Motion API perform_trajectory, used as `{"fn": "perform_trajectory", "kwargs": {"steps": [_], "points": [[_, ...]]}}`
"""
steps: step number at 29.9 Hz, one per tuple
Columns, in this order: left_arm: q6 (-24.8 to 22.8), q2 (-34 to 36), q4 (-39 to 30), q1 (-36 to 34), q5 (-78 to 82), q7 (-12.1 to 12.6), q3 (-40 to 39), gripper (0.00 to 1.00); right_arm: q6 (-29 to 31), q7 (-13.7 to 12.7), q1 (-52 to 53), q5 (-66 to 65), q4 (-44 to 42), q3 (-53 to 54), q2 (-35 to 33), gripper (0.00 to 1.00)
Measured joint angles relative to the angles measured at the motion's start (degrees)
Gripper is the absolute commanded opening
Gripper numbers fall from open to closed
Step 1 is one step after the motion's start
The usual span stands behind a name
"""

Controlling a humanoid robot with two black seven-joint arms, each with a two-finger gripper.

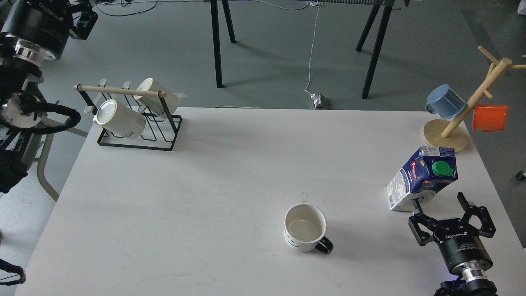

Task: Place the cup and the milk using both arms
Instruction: 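Bring the right gripper to the milk carton and grasp it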

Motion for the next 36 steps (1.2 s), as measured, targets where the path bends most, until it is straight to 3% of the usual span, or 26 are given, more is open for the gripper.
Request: {"fn": "perform_trajectory", "kwargs": {"steps": [30,33,36], "points": [[-0.72,1.4,0.17,0.07,0.09,-0.02,0.08,0.99,0.0,0.48,6.39,-0.04,-3.72,-0.2,3.64,0.97],[-0.72,1.42,0.27,0.07,0.14,-0.03,0.08,0.99,0.0,0.64,7.17,-0.04,-4.56,0.04,3.69,0.9],[-0.72,1.46,0.68,0.07,0.15,-0.08,0.07,0.99,0.0,0.75,8.05,-0.04,-5.43,0.15,3.75,0.7]]}}
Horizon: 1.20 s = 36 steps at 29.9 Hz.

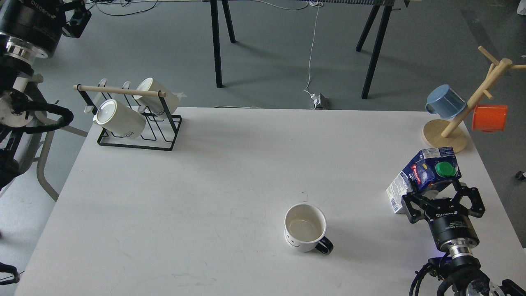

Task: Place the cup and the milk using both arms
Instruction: 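Bring the right gripper to the milk carton and grasp it, then slide the milk carton with the right gripper beside the white mug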

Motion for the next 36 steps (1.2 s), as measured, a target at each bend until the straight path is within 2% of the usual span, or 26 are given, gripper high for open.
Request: {"fn": "perform_trajectory", "kwargs": {"steps": [2,4,12,22,30,36], "points": [[0.0,0.0,0.36,0.0,0.0,-0.02,0.0,0.99,0.0,0.01,0.61,0.0,-0.65,-0.09,0.01,0.57],[0.01,0.0,0.75,0.0,0.0,-0.03,0.0,0.99,0.0,-0.01,0.88,-0.23,-1.12,-0.46,0.01,0.5],[0.21,-0.06,1.08,0.0,0.05,-0.03,0.0,0.99,0.0,-0.16,0.63,-2.79,-0.35,-0.98,0.25,0.5],[0.56,0.15,1.09,0.08,0.05,-0.03,0.0,0.99,0.0,-0.57,-5.91,-4.49,14.02,-2.45,0.65,0.51],[0.73,0.15,1.09,0.06,0.18,0.13,0.0,0.99,0.0,-0.58,-4.72,-11.46,11.25,-8.89,7.61,0.51],[0.77,0.26,1.09,0.06,0.22,0.14,0.0,0.99,0.0,-0.68,-3.14,-12.37,9.37,-12.9,10.19,0.52]]}}
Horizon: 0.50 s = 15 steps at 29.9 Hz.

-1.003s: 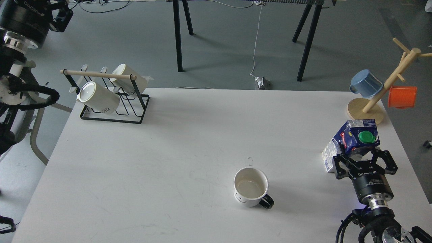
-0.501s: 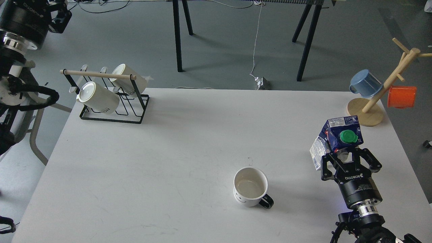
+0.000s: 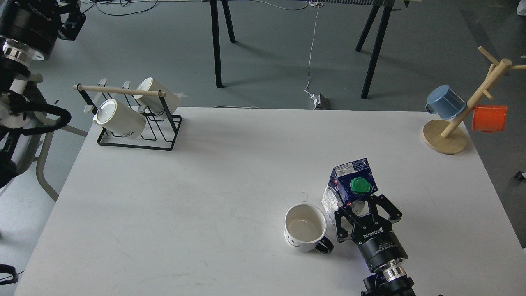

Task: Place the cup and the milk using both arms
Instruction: 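Slide the milk carton with the right gripper beside the white mug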

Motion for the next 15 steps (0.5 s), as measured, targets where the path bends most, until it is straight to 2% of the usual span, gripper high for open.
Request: {"fn": "perform_trajectory", "kwargs": {"steps": [5,15], "points": [[-0.06,0.02,0.0,-0.05,0.0,0.0,0.0,0.99,0.0,0.03,2.06,-0.68,-1.74,-3.97,1.37,0.52],[-0.07,-0.04,0.0,0.37,0.0,-0.1,0.0,0.99,0.0,0.09,2.3,-1.1,-2.51,-4.59,1.55,0.54]]}}
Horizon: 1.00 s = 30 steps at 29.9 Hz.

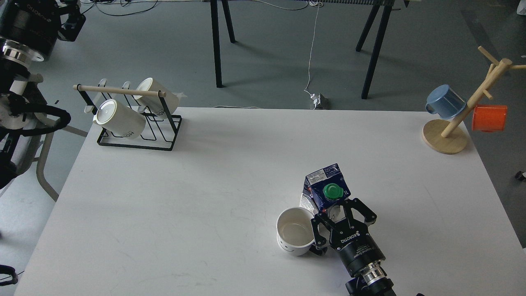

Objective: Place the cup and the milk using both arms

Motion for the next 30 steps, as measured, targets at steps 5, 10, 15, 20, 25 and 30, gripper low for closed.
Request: {"fn": "perform_trajectory", "kwargs": {"steps": [5,10,15,20,25,30], "points": [[0.0,0.0,0.0,0.01,0.0,0.0,0.0,0.99,0.0,0.0,0.0,-0.02,-1.05,-0.1,0.15,0.75],[0.0,0.0,0.0,0.01,0.0,-0.02,0.0,0.99,0.0,0.0,0.0,-0.02,-1.33,-0.19,0.21,0.9],[0.0,0.04,-0.01,0.14,0.0,-0.07,0.05,0.99,0.0,-0.01,-0.08,0.0,-1.34,-0.2,0.14,0.98],[-0.02,0.06,0.0,0.32,0.0,-0.07,0.05,0.99,0.0,0.22,-0.19,0.02,-1.17,-0.19,0.09,0.98],[-0.29,0.5,-0.01,0.52,0.0,-0.07,0.15,0.99,0.0,0.25,-0.96,0.02,-0.78,-0.19,-0.1,0.98],[-0.53,0.88,-0.01,0.59,-0.02,-0.09,0.18,0.99,0.0,0.26,-2.81,0.02,0.81,-0.27,-0.19,0.98]]}}
